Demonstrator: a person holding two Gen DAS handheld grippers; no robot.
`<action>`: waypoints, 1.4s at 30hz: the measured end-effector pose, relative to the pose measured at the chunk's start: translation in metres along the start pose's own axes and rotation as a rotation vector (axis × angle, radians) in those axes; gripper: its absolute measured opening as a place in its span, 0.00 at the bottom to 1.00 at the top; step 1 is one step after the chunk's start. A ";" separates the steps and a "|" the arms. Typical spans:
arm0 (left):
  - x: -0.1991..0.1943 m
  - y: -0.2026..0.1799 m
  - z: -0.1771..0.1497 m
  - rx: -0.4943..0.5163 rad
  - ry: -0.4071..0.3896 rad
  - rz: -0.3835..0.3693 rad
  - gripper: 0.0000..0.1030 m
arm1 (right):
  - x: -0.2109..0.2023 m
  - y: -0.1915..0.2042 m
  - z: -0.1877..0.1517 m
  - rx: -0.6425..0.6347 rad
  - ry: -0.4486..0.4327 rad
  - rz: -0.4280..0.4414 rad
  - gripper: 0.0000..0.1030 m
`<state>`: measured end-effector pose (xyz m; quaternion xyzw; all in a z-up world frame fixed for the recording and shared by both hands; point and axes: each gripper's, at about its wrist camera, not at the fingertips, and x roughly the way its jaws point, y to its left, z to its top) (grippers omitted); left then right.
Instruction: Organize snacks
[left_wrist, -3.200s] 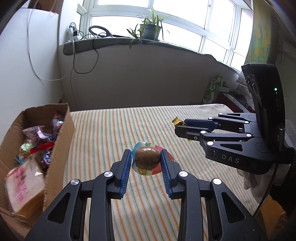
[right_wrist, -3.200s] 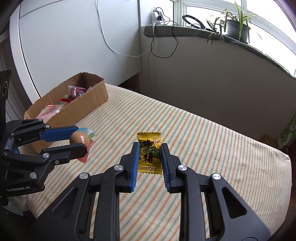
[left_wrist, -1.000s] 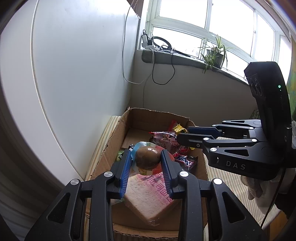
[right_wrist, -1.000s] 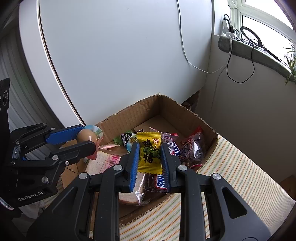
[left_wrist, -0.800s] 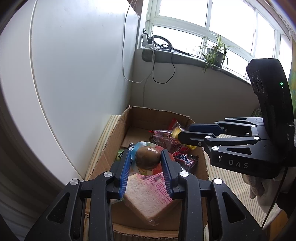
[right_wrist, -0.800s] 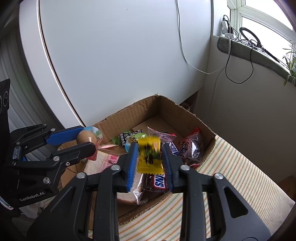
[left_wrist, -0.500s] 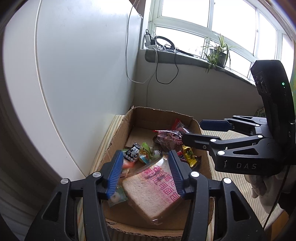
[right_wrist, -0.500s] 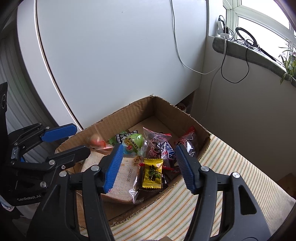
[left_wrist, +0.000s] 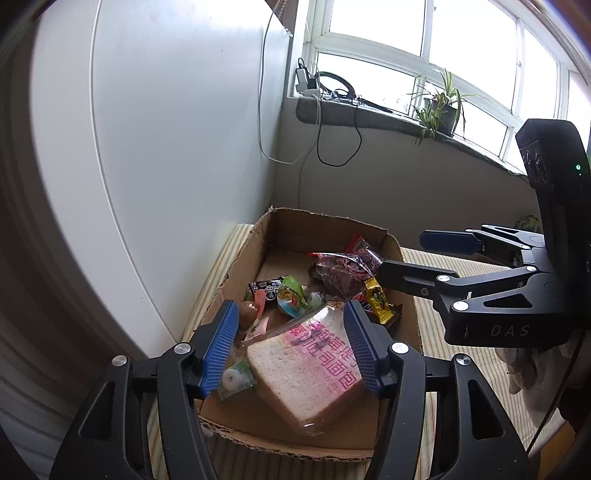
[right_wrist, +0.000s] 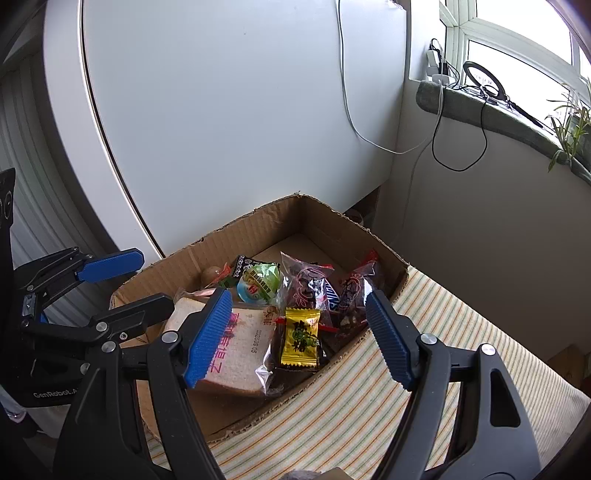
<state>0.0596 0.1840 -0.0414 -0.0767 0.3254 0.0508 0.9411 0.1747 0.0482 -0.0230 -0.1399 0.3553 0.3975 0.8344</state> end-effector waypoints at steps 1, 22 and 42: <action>-0.001 -0.001 -0.001 0.001 -0.001 0.002 0.58 | -0.002 0.000 -0.001 -0.001 -0.002 0.001 0.75; -0.054 -0.027 -0.022 -0.030 -0.087 0.105 0.66 | -0.089 0.000 -0.045 0.053 -0.150 -0.065 0.90; -0.071 -0.038 -0.036 -0.054 -0.109 0.154 0.76 | -0.123 0.001 -0.071 0.074 -0.200 -0.152 0.97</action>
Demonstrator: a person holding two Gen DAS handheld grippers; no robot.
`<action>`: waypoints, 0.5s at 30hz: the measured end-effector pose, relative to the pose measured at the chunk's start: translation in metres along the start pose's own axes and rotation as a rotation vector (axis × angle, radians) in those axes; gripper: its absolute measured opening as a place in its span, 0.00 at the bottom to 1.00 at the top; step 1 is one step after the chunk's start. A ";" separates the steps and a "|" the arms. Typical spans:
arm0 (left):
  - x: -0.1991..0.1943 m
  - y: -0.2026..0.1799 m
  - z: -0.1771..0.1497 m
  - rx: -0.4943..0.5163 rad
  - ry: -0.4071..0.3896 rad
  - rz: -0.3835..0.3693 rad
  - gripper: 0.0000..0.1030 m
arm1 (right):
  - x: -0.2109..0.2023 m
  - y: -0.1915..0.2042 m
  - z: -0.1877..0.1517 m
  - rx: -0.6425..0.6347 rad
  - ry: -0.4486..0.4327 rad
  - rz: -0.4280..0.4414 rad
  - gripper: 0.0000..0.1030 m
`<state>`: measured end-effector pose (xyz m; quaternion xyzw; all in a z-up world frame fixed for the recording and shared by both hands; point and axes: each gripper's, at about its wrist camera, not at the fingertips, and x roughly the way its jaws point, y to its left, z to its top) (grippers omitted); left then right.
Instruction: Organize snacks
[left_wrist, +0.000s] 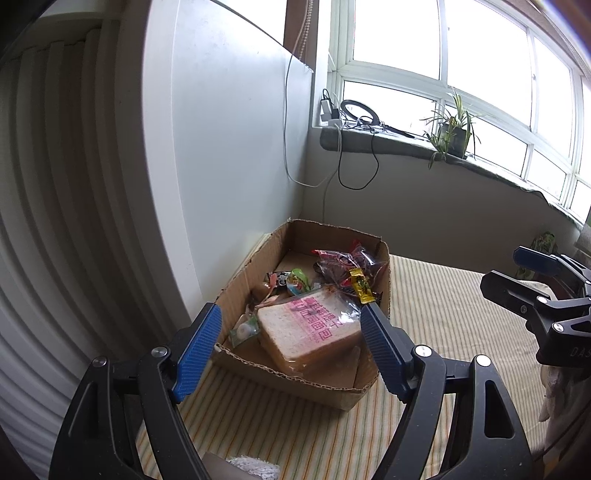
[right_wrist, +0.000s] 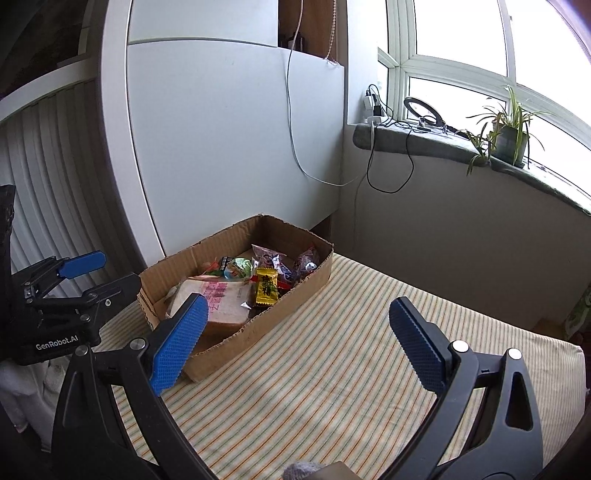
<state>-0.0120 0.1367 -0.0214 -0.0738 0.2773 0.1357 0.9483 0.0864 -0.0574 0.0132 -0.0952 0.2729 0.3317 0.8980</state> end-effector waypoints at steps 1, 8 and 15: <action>-0.001 0.000 0.000 -0.001 -0.002 0.000 0.76 | 0.000 0.001 0.000 0.001 0.001 0.000 0.97; -0.005 -0.001 0.001 -0.004 -0.013 0.002 0.76 | 0.001 0.003 -0.002 0.000 0.006 0.004 0.97; -0.008 -0.002 0.000 -0.008 -0.018 -0.001 0.76 | -0.001 0.003 -0.002 0.008 0.002 0.003 0.97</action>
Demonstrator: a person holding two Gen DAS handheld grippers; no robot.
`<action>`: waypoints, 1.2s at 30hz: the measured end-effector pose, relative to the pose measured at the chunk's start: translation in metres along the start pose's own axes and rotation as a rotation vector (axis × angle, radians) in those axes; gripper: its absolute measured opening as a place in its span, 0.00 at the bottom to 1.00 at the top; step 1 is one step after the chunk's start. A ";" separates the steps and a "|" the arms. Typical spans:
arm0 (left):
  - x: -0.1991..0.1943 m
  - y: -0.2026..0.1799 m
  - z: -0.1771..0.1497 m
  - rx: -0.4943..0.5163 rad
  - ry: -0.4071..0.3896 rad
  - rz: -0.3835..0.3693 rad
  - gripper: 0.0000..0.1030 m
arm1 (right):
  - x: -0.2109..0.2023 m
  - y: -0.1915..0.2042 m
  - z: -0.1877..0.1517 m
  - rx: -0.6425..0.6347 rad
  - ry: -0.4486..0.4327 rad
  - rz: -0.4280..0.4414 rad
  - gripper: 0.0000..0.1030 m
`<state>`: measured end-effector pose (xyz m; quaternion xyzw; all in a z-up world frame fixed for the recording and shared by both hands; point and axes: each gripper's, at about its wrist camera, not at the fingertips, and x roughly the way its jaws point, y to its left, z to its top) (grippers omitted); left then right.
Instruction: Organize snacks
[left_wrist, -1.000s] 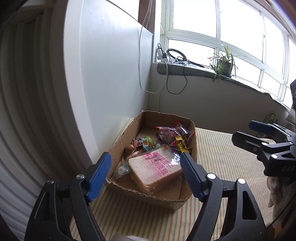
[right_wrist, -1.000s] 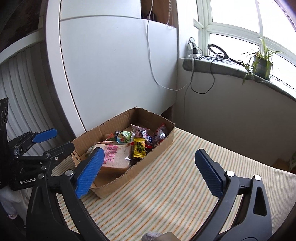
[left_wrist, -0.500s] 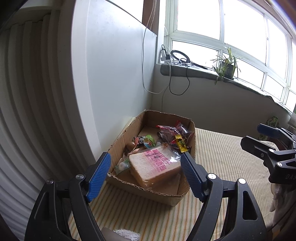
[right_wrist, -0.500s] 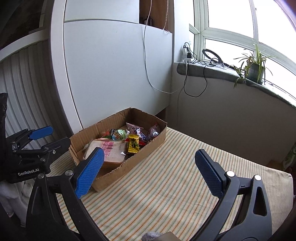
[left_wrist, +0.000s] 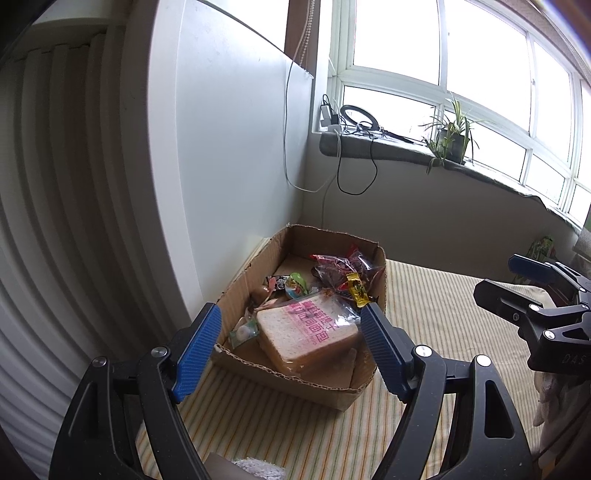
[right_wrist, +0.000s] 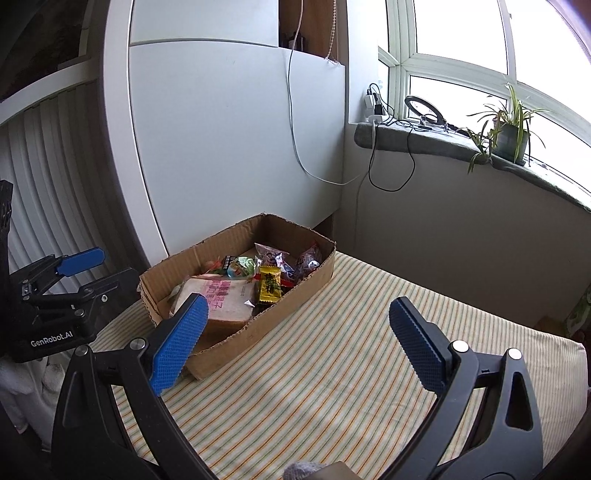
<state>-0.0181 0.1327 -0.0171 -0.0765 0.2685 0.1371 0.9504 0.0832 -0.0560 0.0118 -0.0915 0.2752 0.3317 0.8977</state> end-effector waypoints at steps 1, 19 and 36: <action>0.000 0.000 0.000 -0.002 0.000 0.000 0.76 | 0.000 0.000 0.000 0.000 0.000 0.000 0.97; -0.002 -0.001 -0.002 -0.009 0.007 -0.009 0.76 | 0.001 0.005 -0.002 0.000 0.009 0.012 0.98; -0.002 -0.012 -0.009 -0.004 0.022 -0.029 0.76 | 0.000 -0.004 -0.007 0.020 0.016 0.001 0.98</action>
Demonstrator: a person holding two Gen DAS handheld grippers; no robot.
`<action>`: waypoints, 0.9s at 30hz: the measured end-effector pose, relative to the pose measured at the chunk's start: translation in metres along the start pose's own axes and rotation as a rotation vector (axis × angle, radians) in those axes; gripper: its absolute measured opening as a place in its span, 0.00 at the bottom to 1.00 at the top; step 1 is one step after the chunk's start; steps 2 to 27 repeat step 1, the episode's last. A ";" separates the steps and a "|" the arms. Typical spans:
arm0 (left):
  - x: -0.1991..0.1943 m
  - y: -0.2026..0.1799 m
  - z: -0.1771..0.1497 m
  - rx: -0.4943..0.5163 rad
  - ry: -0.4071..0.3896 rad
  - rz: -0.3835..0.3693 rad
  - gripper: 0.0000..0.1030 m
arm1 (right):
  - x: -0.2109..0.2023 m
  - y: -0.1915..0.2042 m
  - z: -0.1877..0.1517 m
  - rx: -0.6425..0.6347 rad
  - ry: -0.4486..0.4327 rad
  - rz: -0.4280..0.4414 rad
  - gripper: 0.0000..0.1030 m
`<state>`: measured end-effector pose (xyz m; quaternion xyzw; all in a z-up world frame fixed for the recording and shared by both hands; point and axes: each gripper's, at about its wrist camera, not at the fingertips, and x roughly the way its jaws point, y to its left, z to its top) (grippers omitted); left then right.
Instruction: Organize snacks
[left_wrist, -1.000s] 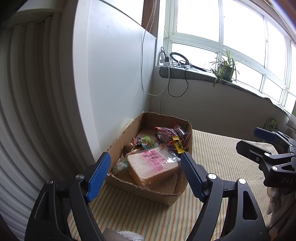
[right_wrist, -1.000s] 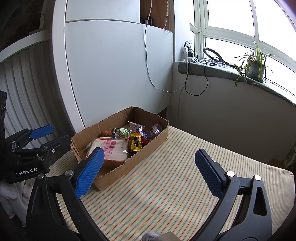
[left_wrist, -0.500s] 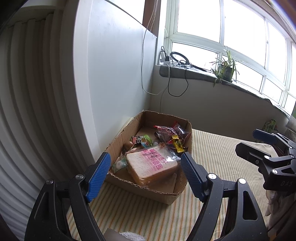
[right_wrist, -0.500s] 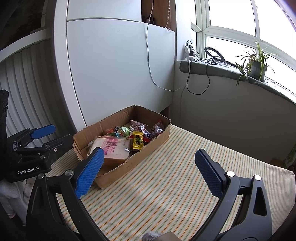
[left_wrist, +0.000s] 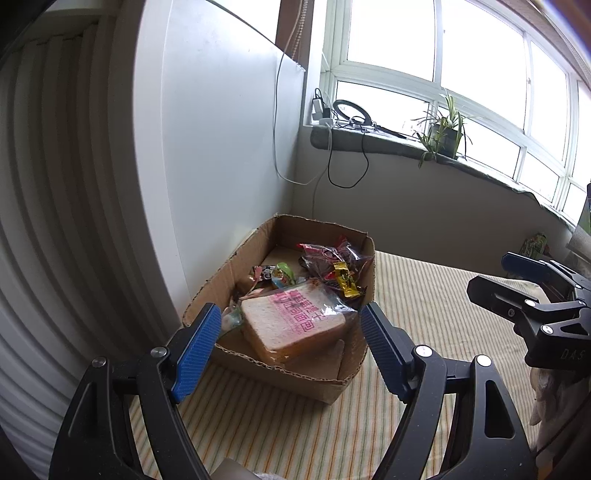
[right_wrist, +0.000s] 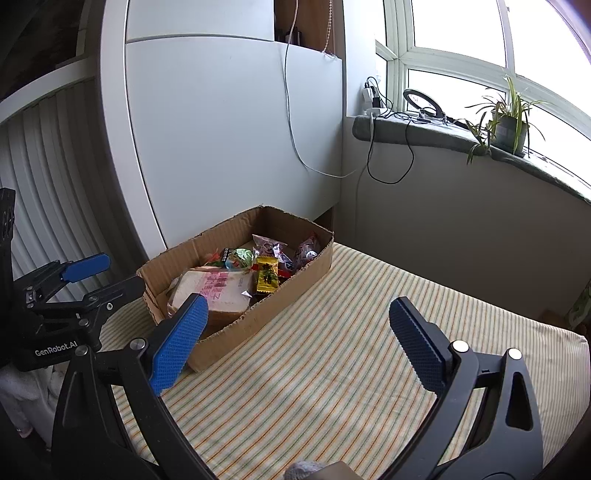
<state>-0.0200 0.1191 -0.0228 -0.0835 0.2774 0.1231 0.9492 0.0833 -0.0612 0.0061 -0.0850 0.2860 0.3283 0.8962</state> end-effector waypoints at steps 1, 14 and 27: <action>0.000 0.000 0.000 -0.001 0.002 -0.001 0.76 | -0.001 -0.002 0.000 0.003 -0.003 -0.005 0.98; 0.000 0.000 0.000 -0.001 0.002 -0.001 0.76 | -0.001 -0.002 0.000 0.003 -0.003 -0.005 0.98; 0.000 0.000 0.000 -0.001 0.002 -0.001 0.76 | -0.001 -0.002 0.000 0.003 -0.003 -0.005 0.98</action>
